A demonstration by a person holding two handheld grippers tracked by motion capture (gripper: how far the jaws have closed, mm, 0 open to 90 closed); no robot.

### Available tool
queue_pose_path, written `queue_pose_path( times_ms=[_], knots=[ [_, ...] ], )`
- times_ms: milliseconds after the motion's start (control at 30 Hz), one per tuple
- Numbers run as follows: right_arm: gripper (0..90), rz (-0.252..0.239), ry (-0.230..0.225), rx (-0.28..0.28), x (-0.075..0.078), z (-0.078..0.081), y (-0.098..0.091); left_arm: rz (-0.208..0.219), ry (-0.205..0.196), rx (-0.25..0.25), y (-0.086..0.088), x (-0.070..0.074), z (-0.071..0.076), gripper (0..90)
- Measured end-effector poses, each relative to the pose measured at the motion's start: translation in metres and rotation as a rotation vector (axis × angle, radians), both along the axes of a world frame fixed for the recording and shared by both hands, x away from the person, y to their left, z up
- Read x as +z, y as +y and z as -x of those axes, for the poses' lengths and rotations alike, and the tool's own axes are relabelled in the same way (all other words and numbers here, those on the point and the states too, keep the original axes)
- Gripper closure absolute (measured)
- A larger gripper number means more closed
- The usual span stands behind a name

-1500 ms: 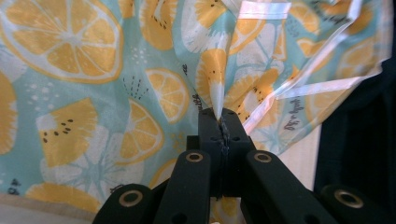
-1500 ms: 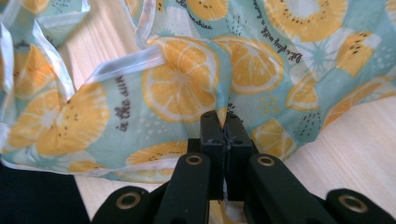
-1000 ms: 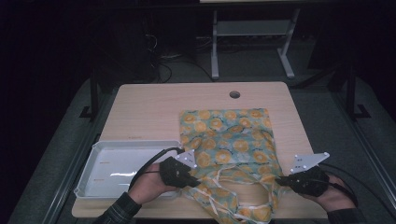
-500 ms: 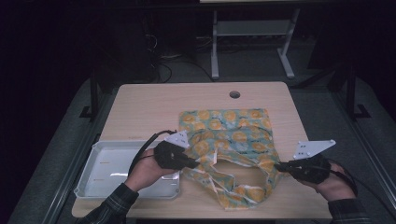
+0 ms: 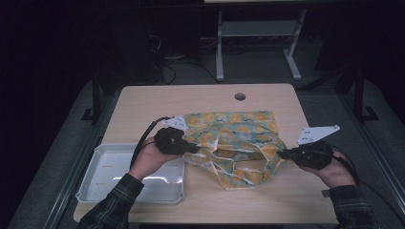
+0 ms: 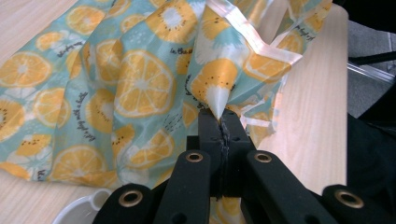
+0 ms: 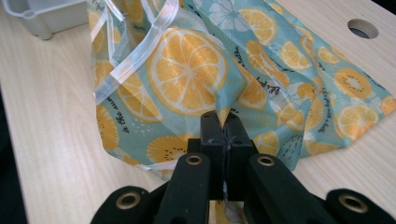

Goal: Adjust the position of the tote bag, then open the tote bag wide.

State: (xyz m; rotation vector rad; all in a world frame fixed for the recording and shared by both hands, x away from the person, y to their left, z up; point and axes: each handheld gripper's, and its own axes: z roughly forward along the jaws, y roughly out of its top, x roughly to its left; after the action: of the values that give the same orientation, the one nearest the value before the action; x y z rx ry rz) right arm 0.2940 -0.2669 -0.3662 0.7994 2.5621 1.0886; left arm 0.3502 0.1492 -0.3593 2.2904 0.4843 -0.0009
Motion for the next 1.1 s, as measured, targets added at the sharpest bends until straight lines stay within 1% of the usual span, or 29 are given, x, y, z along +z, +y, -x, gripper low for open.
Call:
queue_pose_path(
  times_ms=[133, 200, 267, 367, 467, 500, 533, 567, 633, 800, 900, 967, 1067, 1100],
  knots=[
    [88.9, -0.004, 0.004, -0.007, 0.000, -0.008, 0.001, -0.001, 0.008, 0.017, 0.001, -0.003, -0.007, 89.8],
    [88.9, -0.006, -0.001, -0.011, 0.001, -0.012, 0.002, 0.003, 0.008, 0.021, 0.002, -0.003, -0.012, 89.7],
    [88.9, -0.012, 0.002, -0.016, 0.003, -0.016, 0.003, 0.014, 0.016, 0.040, 0.003, -0.003, -0.014, 89.7],
    [88.9, -0.024, 0.002, -0.020, 0.004, -0.023, 0.003, 0.019, 0.012, 0.049, 0.004, -0.001, -0.021, 89.7],
    [88.9, -0.030, 0.002, -0.028, 0.004, -0.032, 0.004, 0.032, 0.024, 0.070, 0.004, -0.002, -0.030, 89.7],
    [88.9, -0.031, 0.000, -0.035, 0.004, -0.035, 0.004, 0.034, 0.032, 0.076, 0.004, -0.002, -0.033, 89.7],
    [88.9, -0.034, 0.002, -0.041, 0.004, -0.038, 0.004, 0.034, 0.032, 0.076, 0.004, -0.002, -0.033, 89.7],
    [88.9, -0.037, 0.005, -0.047, 0.004, -0.041, 0.004, 0.041, 0.039, 0.092, 0.004, -0.004, -0.040, 89.7],
    [88.9, -0.040, 0.009, -0.068, 0.003, -0.048, 0.005, 0.043, 0.047, 0.105, 0.003, -0.007, -0.047, 89.7],
    [88.9, -0.035, 0.021, -0.109, -0.004, -0.067, 0.008, 0.046, 0.066, 0.149, 0.002, -0.016, -0.062, 89.7],
    [88.9, -0.027, 0.038, -0.130, -0.011, -0.078, 0.011, 0.028, 0.071, 0.185, 0.002, -0.023, -0.069, 89.7],
    [88.9, -0.009, 0.046, -0.137, -0.016, -0.085, 0.014, 0.007, 0.069, 0.204, 0.001, -0.029, -0.074, 89.7],
    [88.9, 0.009, 0.075, -0.155, -0.025, -0.095, 0.019, -0.023, 0.075, 0.230, -0.002, -0.039, -0.081, 89.7],
    [88.9, 0.018, 0.075, -0.158, -0.028, -0.099, 0.020, -0.037, 0.077, 0.235, -0.004, -0.042, -0.083, 89.7]
  ],
)
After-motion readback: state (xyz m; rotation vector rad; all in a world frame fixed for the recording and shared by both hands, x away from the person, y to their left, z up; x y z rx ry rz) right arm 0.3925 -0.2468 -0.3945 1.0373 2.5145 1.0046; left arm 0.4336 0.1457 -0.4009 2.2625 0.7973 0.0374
